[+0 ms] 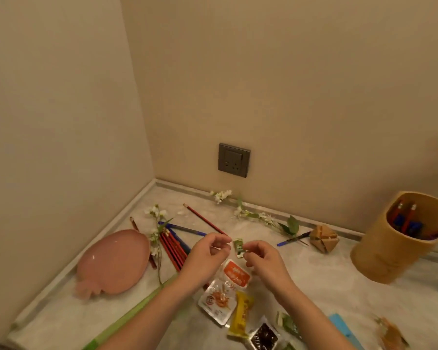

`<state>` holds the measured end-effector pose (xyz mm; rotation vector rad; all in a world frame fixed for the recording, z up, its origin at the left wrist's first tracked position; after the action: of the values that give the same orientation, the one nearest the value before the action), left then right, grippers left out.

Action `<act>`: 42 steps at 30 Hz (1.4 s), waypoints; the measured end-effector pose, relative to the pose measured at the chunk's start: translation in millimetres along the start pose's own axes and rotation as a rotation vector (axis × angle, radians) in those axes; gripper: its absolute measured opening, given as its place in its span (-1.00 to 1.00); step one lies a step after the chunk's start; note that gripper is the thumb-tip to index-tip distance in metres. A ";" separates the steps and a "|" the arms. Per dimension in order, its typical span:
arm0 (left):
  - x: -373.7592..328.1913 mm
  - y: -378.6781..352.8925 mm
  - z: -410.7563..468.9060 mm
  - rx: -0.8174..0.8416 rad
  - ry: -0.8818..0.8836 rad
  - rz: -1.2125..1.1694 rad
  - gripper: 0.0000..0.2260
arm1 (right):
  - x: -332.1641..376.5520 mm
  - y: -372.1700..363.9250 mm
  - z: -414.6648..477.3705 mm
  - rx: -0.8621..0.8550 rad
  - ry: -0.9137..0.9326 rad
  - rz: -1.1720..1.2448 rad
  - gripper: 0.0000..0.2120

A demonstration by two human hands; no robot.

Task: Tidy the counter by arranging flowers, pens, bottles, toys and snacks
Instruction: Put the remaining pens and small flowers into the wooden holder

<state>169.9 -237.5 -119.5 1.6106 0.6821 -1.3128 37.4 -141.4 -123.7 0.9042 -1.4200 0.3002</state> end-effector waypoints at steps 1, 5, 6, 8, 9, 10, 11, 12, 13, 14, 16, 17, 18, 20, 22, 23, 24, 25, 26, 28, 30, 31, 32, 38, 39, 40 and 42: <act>1.3 10.1 4.2 0.001 -0.012 0.024 -0.84 | 2.8 -14.3 2.0 0.019 0.002 -0.012 -0.82; 11.3 54.2 15.7 -0.037 -0.038 0.108 -0.83 | 16.7 -72.1 7.1 0.122 0.060 -0.074 -0.81; 16.3 64.5 17.5 -0.051 -0.036 0.136 -0.81 | 19.6 -85.4 8.7 0.142 0.089 -0.118 -0.82; 30.8 83.9 20.1 -0.087 -0.018 0.181 -0.78 | 23.7 -113.4 10.2 0.199 0.141 -0.238 -0.83; 38.3 90.8 20.5 -0.101 -0.004 0.196 -0.76 | 26.4 -125.5 10.0 0.223 0.174 -0.306 -0.80; 45.4 95.7 20.2 -0.109 0.015 0.211 -0.75 | 29.8 -135.2 9.8 0.237 0.217 -0.376 -0.74; 53.0 100.0 19.5 -0.115 0.034 0.226 -0.73 | 33.2 -144.6 9.2 0.245 0.265 -0.447 -0.69; 59.4 102.3 18.1 -0.115 0.050 0.244 -0.70 | 35.6 -151.6 8.7 0.241 0.309 -0.516 -0.64; 65.2 103.9 16.5 -0.113 0.063 0.263 -0.68 | 36.5 -157.0 8.4 0.234 0.344 -0.579 -0.60; 70.5 106.1 14.7 -0.112 0.076 0.279 -0.66 | 35.8 -161.9 8.3 0.229 0.372 -0.630 -0.59; 77.6 107.0 11.6 -0.112 0.098 0.297 -0.63 | 32.3 -164.5 9.8 0.222 0.392 -0.668 -0.67; 80.4 107.0 10.4 -0.112 0.099 0.315 -0.62 | 30.7 -164.2 12.1 0.220 0.383 -0.663 -0.71; 81.0 105.9 9.5 -0.112 0.092 0.339 -0.62 | 29.0 -163.1 15.5 0.217 0.371 -0.656 -0.73; 80.7 101.4 7.5 -0.117 0.064 0.376 -0.61 | 27.4 -163.9 21.9 0.226 0.353 -0.668 -0.74; 78.8 96.0 5.2 -0.132 0.032 0.389 -0.61 | 27.4 -169.5 25.2 0.259 0.350 -0.724 -0.74; 77.4 94.2 4.4 -0.142 0.016 0.389 -0.61 | 27.0 -172.9 26.1 0.277 0.347 -0.754 -0.74; 76.4 93.3 4.0 -0.151 0.006 0.386 -0.62 | 26.5 -175.7 26.8 0.292 0.342 -0.777 -0.73; 75.6 93.0 4.0 -0.157 0.000 0.380 -0.63 | 25.7 -177.9 27.7 0.307 0.335 -0.792 -0.72; 75.1 93.2 3.9 -0.161 -0.002 0.374 -0.63 | 24.6 -179.0 28.4 0.319 0.324 -0.796 -0.72; 73.8 93.6 4.0 -0.162 -0.009 0.365 -0.64 | 22.6 -179.2 30.6 0.335 0.289 -0.772 -0.76; 72.1 94.1 3.6 -0.167 -0.020 0.360 -0.64 | 20.5 -180.1 32.2 0.361 0.249 -0.756 -0.77; 71.6 94.7 3.3 -0.171 -0.028 0.361 -0.65 | 19.9 -181.8 32.5 0.376 0.239 -0.762 -0.75; 71.3 95.1 2.8 -0.174 -0.033 0.361 -0.65 | 19.9 -183.6 32.6 0.390 0.233 -0.775 -0.73; 77.4 93.7 3.6 -0.160 -0.003 0.332 -0.61 | 21.0 -186.2 30.4 0.388 0.282 -0.860 -0.76; 77.8 92.7 4.1 -0.154 -0.002 0.325 -0.61 | 20.9 -185.0 29.9 0.377 0.292 -0.852 -0.78; 78.1 92.1 4.3 -0.152 -0.002 0.319 -0.61 | 20.9 -184.2 29.5 0.364 0.303 -0.848 -0.79; 77.5 92.2 3.9 -0.156 -0.013 0.322 -0.62 | 20.2 -183.3 28.8 0.332 0.329 -0.858 -0.79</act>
<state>268.3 -290.0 -165.1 1.5107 0.4801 -1.0106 143.9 -286.4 -173.5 1.5656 -0.5948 0.0214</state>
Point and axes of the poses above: each hand's wrist, its own z-axis towards the middle knuckle, its own y-axis out of the back of the hand, x = y × z, the point moved 10 cm from there along z, towards the middle knuckle, and after that the axes turned 11 degrees about -x, right-handed, at the moved point
